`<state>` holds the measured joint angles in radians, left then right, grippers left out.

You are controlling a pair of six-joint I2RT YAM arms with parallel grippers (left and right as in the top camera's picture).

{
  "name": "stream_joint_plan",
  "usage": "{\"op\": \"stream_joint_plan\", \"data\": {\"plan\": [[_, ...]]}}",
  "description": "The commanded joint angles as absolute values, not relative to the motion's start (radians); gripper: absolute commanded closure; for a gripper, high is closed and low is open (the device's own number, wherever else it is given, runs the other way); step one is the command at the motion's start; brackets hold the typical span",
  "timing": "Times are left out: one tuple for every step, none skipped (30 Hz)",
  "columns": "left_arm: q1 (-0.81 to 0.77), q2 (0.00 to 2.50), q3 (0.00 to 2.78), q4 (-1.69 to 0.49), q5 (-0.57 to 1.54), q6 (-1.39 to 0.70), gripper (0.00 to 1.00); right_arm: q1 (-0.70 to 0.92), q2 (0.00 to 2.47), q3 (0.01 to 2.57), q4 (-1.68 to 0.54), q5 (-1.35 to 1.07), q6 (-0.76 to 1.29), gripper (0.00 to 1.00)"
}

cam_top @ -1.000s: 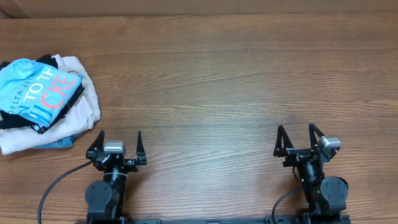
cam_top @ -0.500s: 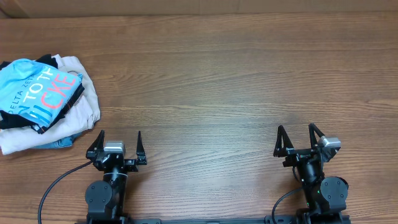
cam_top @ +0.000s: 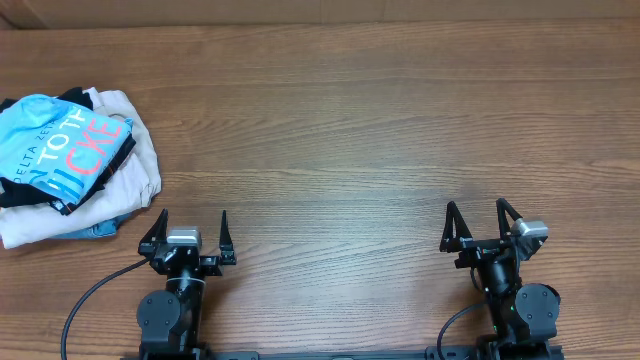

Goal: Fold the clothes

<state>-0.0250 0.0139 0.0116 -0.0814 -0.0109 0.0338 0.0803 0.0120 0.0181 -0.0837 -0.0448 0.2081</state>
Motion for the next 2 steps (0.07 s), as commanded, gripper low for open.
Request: {"op": "stream_joint_plan", "data": {"plan": [[-0.028, 0.004, 0.005, -0.076, 0.004, 0.045, 0.01, 0.084, 0.003, 0.008, -0.081, -0.039, 0.202, 0.00], [-0.028, 0.004, 0.005, -0.076, 0.004, 0.045, 0.00, 0.084, 0.003, 0.008, -0.081, -0.039, 0.202, 0.00]]}}
